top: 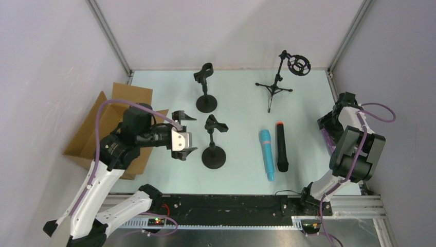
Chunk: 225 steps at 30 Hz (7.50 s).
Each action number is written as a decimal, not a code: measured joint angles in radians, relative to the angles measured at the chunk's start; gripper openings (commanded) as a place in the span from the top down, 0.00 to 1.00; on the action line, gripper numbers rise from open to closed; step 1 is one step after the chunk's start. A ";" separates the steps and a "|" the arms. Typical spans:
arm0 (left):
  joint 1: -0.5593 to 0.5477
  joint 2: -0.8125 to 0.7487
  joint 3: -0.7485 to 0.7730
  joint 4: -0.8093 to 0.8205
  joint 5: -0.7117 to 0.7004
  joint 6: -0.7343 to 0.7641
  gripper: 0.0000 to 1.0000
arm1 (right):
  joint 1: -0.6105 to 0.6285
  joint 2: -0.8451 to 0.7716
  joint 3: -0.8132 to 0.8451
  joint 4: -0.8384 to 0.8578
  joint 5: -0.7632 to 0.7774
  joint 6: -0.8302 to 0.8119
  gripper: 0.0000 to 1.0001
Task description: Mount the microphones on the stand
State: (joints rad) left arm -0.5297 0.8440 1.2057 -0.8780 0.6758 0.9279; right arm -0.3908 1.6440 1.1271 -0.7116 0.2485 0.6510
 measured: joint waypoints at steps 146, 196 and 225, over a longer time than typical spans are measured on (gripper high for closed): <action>-0.473 0.157 0.044 0.387 -0.266 0.887 0.30 | 1.184 -0.608 0.320 -0.104 -1.011 0.113 1.00; -0.444 0.198 0.336 0.675 -0.793 -0.698 1.00 | 1.174 -0.460 0.798 0.308 -0.650 -0.236 0.05; -0.364 0.161 0.253 0.629 -0.489 -0.819 0.08 | 1.258 -0.310 0.792 0.643 -0.572 -0.370 0.75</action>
State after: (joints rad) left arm -0.8936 1.0046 1.4582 -0.2489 0.1864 0.1085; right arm 0.8669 1.3338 1.9190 -0.0685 -0.3233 0.2810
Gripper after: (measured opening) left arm 0.478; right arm 0.480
